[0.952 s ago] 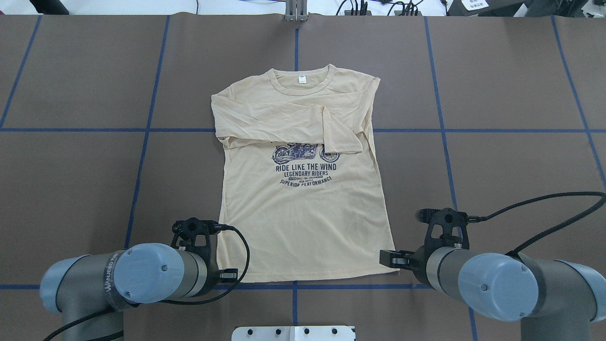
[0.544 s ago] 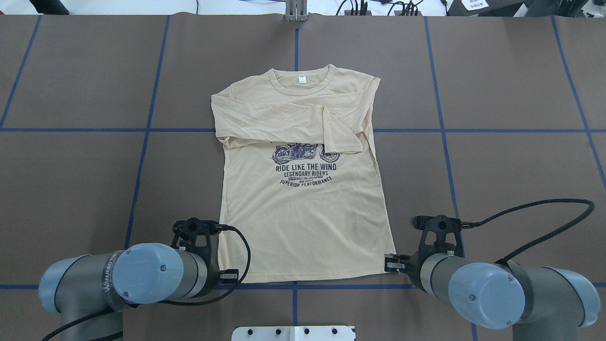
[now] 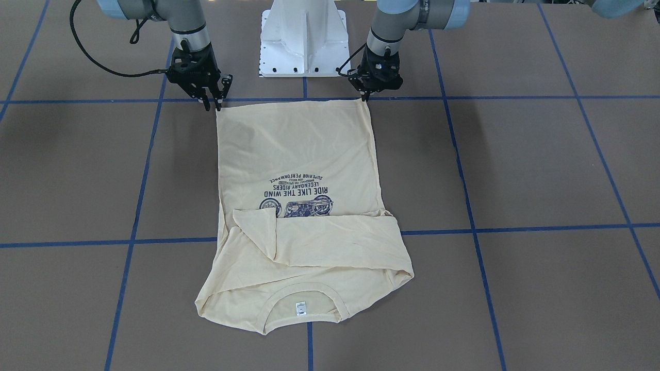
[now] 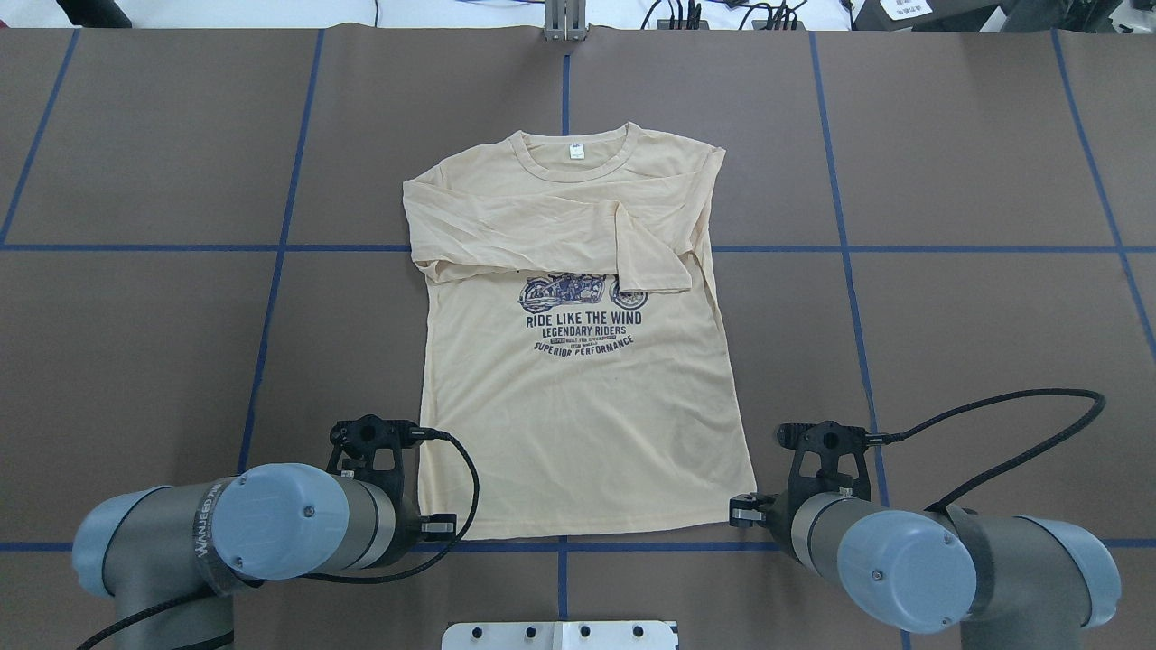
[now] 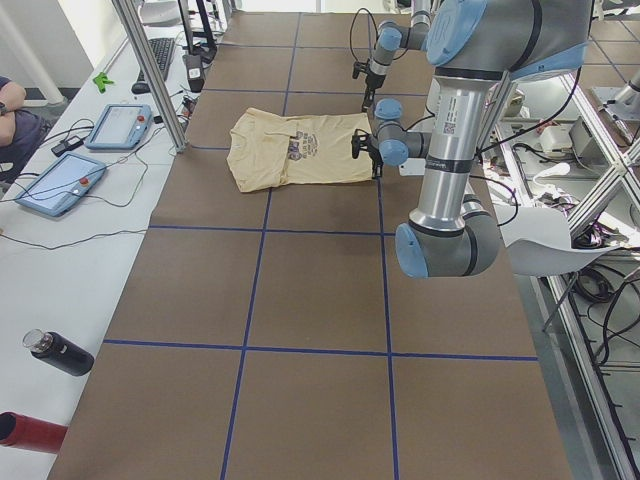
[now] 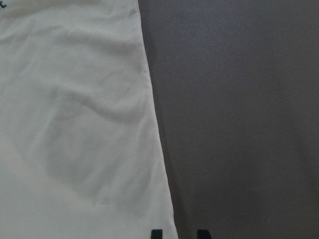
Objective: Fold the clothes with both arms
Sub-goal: 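Grasp the hem corners with both grippers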
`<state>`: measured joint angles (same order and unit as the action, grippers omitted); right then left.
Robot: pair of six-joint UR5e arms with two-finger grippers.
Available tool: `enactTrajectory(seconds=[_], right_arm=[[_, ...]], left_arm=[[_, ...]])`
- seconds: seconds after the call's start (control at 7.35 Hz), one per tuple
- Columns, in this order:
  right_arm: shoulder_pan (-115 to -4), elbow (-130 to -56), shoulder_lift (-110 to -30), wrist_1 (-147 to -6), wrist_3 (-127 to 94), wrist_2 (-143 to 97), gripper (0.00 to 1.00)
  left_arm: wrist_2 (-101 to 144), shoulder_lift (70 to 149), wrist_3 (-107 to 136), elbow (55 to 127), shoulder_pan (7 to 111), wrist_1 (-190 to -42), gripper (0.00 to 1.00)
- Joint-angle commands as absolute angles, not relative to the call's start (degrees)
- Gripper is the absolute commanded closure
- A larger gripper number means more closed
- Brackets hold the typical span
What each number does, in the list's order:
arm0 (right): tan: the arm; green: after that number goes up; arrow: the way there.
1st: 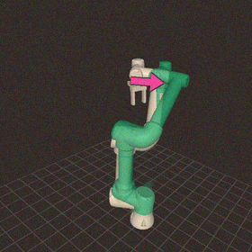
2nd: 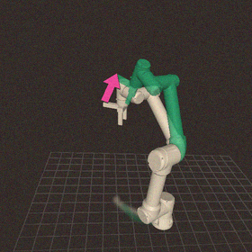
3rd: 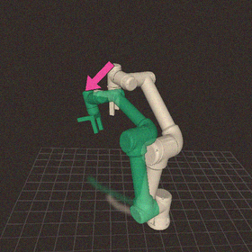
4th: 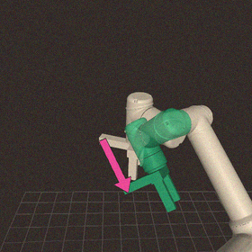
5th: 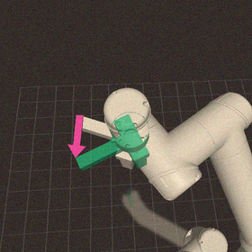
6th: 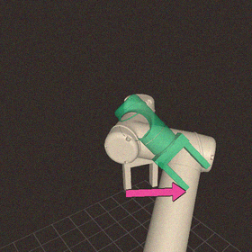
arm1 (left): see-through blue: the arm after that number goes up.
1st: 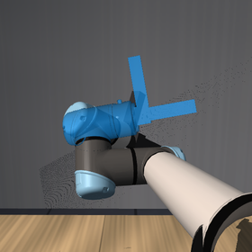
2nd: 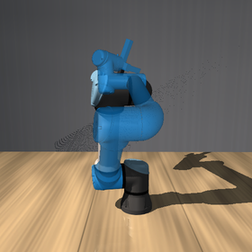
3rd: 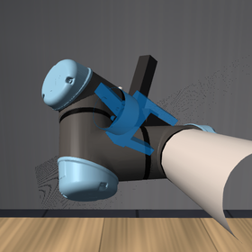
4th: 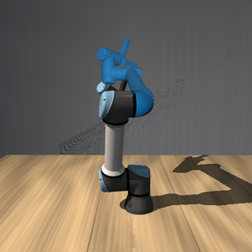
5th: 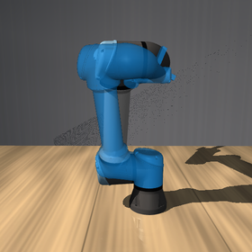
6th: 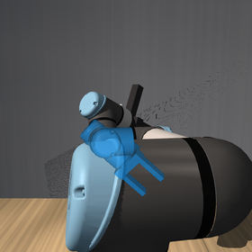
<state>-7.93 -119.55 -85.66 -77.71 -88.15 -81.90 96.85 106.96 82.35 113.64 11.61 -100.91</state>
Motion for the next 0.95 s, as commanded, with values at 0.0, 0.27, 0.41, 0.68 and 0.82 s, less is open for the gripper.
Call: enactTrajectory(seconds=[0.0, 0.27, 0.41, 0.68, 0.82], right_arm=[[-7.47, -118.04, -84.64, -77.70, -88.15, -81.65, 0.64], [-7.21, -117.95, -84.64, -77.70, -88.15, -81.13, 0.64], [-7.03, -117.95, -84.64, -77.70, -88.15, -81.12, 0.64], [-6.86, -117.95, -84.55, -77.70, -88.15, -81.12, 0.64], [-6.77, -117.95, -84.64, -77.78, -88.15, -81.12, 0.64]], left_arm=[[96.86, 106.96, 82.35, 113.64, 11.60, -100.99, 1.00], [96.86, 106.96, 82.35, 113.64, 11.60, -101.07, 1.00], [96.86, 106.96, 82.35, 113.64, 11.60, -101.07, 1.00], [96.86, 106.96, 82.35, 113.64, 11.60, -101.07, 1.00], [96.86, 106.88, 82.35, 113.73, 11.69, -101.07, 1.00]])
